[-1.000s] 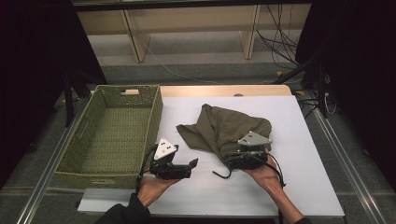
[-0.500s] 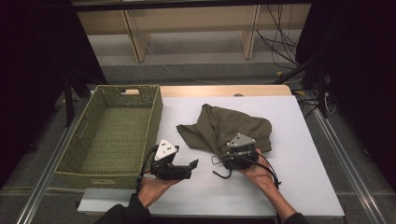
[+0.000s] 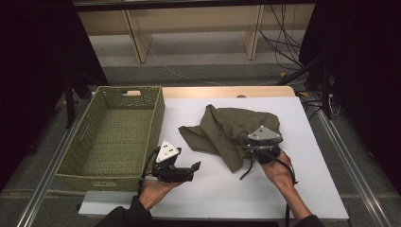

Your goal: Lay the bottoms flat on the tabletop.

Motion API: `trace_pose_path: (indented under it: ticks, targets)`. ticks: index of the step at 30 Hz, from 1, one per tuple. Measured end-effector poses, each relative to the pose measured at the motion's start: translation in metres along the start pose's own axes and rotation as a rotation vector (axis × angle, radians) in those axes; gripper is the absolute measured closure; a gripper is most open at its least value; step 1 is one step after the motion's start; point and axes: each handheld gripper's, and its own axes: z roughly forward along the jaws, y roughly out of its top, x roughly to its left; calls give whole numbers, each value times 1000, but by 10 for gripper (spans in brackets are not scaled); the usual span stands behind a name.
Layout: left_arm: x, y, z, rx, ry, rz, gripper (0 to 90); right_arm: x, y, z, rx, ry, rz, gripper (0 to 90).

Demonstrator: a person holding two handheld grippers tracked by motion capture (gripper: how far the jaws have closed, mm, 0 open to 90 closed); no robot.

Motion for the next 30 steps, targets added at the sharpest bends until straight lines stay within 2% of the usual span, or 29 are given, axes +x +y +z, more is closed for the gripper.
trace_pose_path:
  ticks: [8, 14, 21, 27, 29, 30]
  targets:
    - [-1, -1, 2, 8, -3, 5, 143, -50, -14, -9, 3, -111, 95, 848]
    - [-2, -1, 2, 7, -1, 8, 143, -76, -27, -9, 23, -164, 150, 856]
    - [-2, -2, 2, 10, 0, 12, 143, -91, -39, -2, 70, -174, 181, 858]
    - [-3, -2, 3, 7, 4, 9, 144, -91, -47, 9, 117, -165, 190, 856]
    - [-3, -2, 3, 5, 5, 11, 144, -92, -47, 8, 120, -156, 200, 832]
    - [-3, -2, 3, 5, 5, 11, 143, -92, -46, 6, 115, -157, 201, 775]
